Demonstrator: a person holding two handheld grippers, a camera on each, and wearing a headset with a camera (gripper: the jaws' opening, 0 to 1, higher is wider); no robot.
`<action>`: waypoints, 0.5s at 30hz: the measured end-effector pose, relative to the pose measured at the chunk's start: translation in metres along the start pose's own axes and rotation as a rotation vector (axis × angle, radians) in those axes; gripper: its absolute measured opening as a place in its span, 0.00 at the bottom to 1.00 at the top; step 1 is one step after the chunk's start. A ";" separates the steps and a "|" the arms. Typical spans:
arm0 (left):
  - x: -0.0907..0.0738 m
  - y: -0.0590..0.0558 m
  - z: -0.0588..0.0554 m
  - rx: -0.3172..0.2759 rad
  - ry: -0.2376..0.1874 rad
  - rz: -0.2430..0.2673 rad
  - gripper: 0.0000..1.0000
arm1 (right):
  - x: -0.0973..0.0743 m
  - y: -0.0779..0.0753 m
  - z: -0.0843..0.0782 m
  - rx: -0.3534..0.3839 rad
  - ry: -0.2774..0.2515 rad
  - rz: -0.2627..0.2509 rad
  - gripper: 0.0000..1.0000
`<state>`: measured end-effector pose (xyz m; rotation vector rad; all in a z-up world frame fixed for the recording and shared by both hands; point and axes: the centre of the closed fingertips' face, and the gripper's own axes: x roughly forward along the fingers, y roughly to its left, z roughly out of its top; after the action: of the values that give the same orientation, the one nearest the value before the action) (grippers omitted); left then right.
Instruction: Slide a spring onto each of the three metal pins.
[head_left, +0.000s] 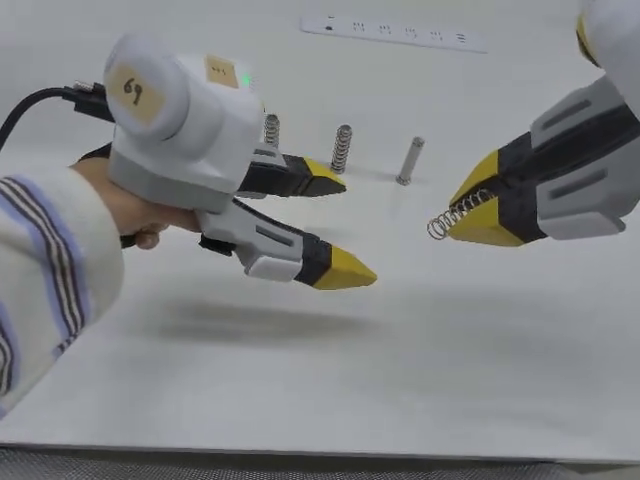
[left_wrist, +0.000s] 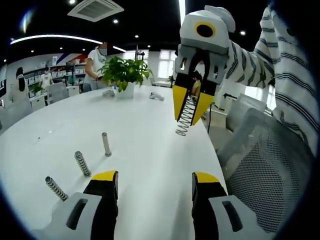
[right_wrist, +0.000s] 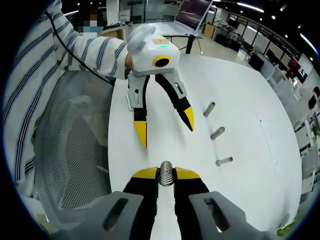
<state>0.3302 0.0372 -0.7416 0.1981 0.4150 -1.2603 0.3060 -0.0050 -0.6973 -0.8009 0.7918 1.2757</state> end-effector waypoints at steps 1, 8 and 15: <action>-0.001 0.001 -0.001 -0.003 0.001 0.002 0.54 | -0.001 -0.001 0.000 0.002 -0.002 -0.001 0.08; -0.003 0.013 -0.007 -0.034 0.009 0.065 0.68 | -0.010 -0.017 -0.003 -0.003 0.015 -0.028 0.08; -0.007 0.022 -0.004 -0.055 -0.002 0.102 0.80 | -0.020 -0.042 -0.005 0.014 0.014 -0.050 0.08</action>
<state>0.3483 0.0515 -0.7444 0.1696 0.4320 -1.1473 0.3449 -0.0235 -0.6796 -0.8149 0.7868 1.2201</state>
